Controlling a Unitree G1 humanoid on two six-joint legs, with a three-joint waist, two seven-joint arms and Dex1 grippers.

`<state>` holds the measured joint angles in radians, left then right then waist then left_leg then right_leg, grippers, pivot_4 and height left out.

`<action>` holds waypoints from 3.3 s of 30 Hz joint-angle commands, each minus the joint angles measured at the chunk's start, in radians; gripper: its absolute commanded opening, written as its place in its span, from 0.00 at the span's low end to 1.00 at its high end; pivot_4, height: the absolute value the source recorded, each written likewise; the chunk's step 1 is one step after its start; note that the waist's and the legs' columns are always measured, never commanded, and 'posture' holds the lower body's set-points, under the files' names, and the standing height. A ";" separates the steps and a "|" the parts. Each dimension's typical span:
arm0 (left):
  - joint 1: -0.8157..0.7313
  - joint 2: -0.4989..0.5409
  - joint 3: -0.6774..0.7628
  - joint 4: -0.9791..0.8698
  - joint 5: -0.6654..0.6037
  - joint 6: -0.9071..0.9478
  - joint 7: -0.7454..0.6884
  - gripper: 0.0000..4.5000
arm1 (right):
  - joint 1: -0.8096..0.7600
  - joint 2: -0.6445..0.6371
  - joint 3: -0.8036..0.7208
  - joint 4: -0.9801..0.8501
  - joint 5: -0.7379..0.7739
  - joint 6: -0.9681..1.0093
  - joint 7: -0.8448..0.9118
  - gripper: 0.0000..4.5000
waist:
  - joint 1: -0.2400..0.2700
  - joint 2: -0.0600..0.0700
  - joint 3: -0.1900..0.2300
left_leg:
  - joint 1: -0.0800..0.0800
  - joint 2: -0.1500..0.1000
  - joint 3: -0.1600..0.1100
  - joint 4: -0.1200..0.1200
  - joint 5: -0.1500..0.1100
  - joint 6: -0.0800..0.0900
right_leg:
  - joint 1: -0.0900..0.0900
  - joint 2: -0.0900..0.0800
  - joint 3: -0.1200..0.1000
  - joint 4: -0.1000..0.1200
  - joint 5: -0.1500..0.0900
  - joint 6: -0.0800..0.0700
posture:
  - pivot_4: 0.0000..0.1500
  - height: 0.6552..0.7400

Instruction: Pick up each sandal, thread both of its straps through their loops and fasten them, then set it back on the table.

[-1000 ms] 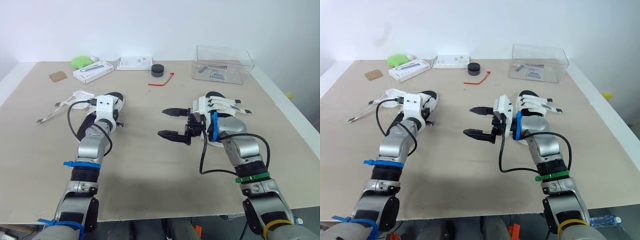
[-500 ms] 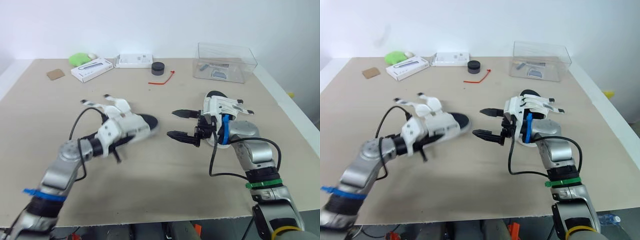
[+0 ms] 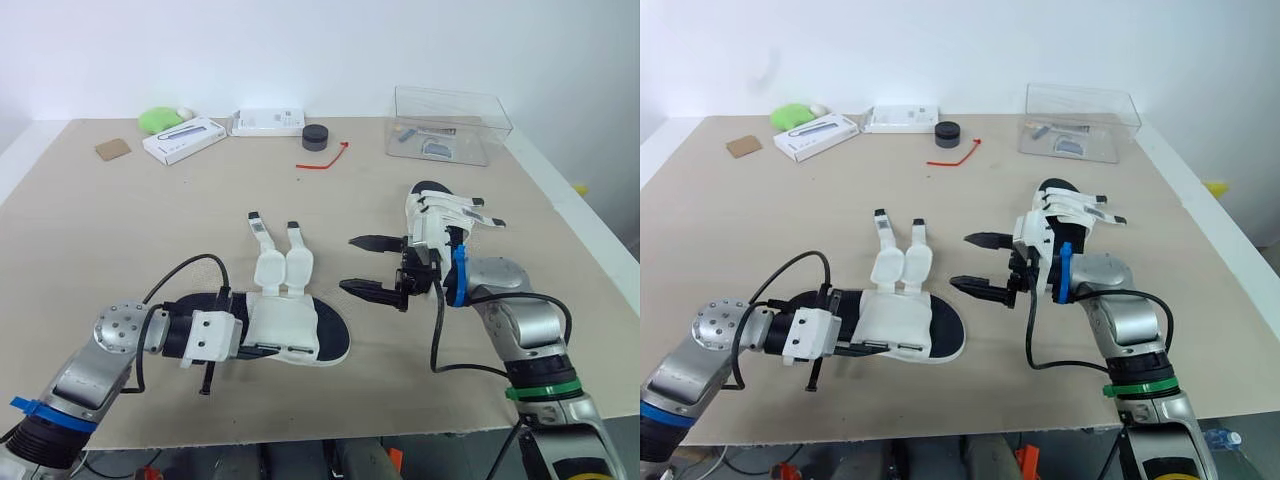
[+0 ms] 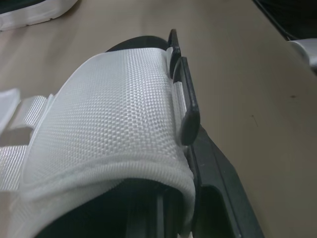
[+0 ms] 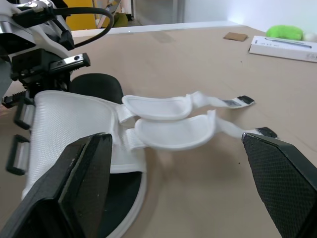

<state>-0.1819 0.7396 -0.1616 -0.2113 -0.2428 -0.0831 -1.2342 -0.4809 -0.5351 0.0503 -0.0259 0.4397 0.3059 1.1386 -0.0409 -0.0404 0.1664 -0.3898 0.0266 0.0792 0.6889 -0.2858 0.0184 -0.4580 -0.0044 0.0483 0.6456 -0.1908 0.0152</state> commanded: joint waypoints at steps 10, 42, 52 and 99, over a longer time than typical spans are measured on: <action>0.081 -0.058 -0.005 -0.160 -0.004 0.146 0.153 0.01 | -0.047 -0.015 -0.011 -0.007 0.010 -0.006 0.009 1.00 | -0.001 0.000 0.000 | 0.000 0.000 0.000 0.000 0.000 0.000 | 0.000 0.000 0.001 0.000 0.000 0.001 | 1.00 1.00; 0.135 0.227 0.264 -0.202 -0.347 0.573 0.029 0.99 | -0.016 -0.052 0.009 -0.035 0.015 0.044 0.044 0.94 | -0.001 0.000 0.000 | 0.001 0.001 0.000 0.001 0.000 0.000 | 0.000 0.002 0.000 0.002 -0.001 0.000 | 1.00 1.00; -0.082 0.124 0.268 -0.096 -0.424 0.726 0.152 1.00 | 0.106 -0.084 0.080 -0.141 -0.036 0.037 0.045 0.08 | 0.010 -0.002 -0.001 | 0.001 0.000 0.000 0.002 0.000 -0.001 | 0.000 0.001 0.001 0.002 -0.001 0.000 | 1.00 1.00; -0.757 -0.297 0.302 0.890 -0.466 1.288 0.469 1.00 | 0.078 -0.038 0.212 -0.132 -0.191 -0.052 -0.010 0.01 | 0.018 -0.003 -0.001 | 0.000 -0.003 -0.002 0.006 0.002 -0.004 | 0.002 0.003 0.001 0.004 0.003 0.000 | 1.00 1.00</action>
<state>-0.9057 0.4434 0.1401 0.6583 -0.7291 1.2335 -0.7420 -0.3997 -0.5693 0.2727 -0.1170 0.2446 0.2626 1.1311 -0.0234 -0.0432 0.1655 -0.3896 0.0237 0.0767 0.6949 -0.2833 0.0142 -0.4562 -0.0012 0.0488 0.6494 -0.1878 0.0146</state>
